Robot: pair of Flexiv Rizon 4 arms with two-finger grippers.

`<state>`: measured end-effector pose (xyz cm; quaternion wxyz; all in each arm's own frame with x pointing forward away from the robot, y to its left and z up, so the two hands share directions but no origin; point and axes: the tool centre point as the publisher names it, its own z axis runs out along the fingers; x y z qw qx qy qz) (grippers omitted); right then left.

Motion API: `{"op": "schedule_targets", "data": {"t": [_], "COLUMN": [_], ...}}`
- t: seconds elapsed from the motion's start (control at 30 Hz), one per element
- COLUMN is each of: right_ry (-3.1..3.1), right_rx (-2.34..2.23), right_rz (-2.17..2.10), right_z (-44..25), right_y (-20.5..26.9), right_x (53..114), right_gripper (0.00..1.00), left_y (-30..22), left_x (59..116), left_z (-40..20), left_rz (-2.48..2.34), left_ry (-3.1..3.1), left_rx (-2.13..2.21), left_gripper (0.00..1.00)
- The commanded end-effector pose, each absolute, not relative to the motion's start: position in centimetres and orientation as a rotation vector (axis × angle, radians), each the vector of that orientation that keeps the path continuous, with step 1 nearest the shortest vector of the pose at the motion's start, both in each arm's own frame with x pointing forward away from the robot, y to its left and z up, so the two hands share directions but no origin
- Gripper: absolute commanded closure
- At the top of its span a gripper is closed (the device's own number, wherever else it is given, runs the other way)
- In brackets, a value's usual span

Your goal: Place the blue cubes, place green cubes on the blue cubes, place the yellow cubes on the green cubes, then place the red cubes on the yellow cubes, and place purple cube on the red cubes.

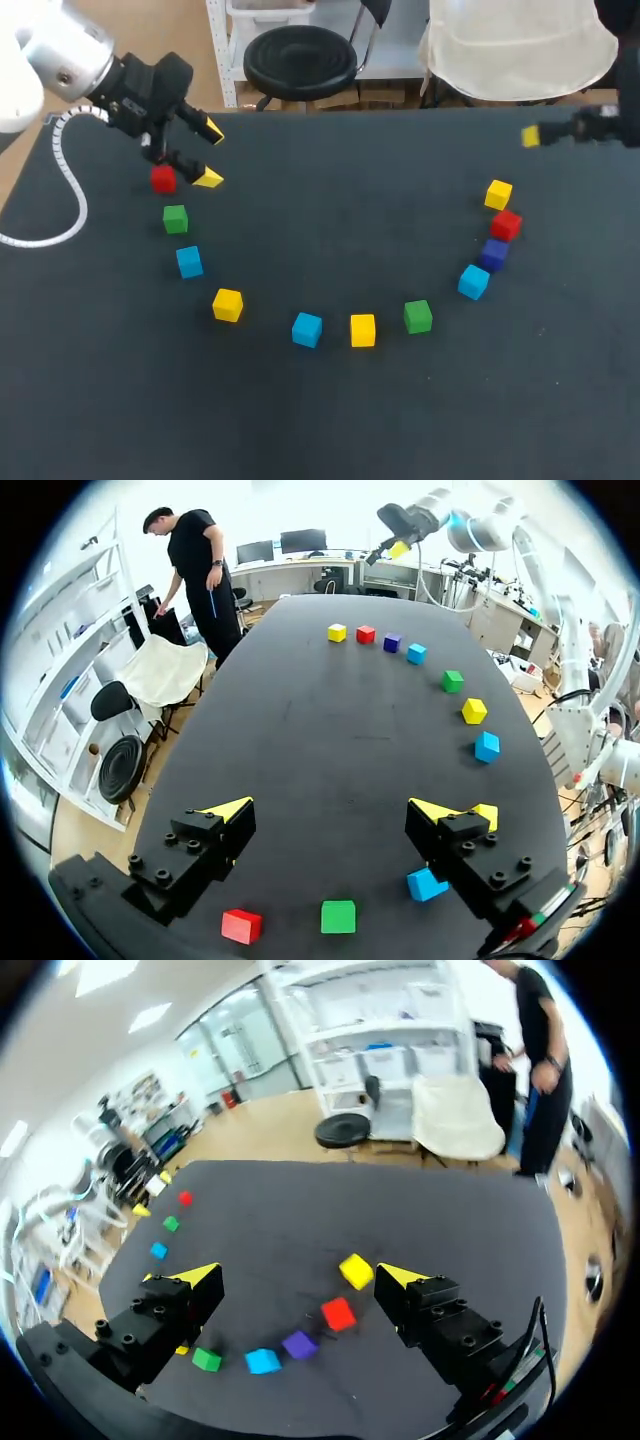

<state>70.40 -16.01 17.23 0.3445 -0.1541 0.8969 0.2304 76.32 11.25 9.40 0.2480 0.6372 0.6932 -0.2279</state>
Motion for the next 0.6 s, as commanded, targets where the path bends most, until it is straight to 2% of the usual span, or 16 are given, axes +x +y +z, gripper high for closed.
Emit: {"op": "schedule_targets", "data": {"t": [0.03,0.33,0.6], "right_ry": [2.325,2.274,2.277], "right_rx": [-0.639,-1.265,-1.314], "right_rz": [0.593,0.772,0.809], "right_z": [18.9,19.1,18.9], "right_y": [-12.5,-4.9,-4.5], "right_x": [70.4,66.2,65.8], "right_gripper": [0.00,0.00,0.00], "left_y": [11.3,11.3,11.3], "left_x": [76.2,76.2,76.2], "left_z": [9.4,9.4,9.4], "left_rz": [-0.617,-0.617,-0.617], "left_ry": [1.890,1.890,1.890], "left_rx": [1.734,1.734,1.734], "left_gripper": [0.00,0.00,0.00]}}
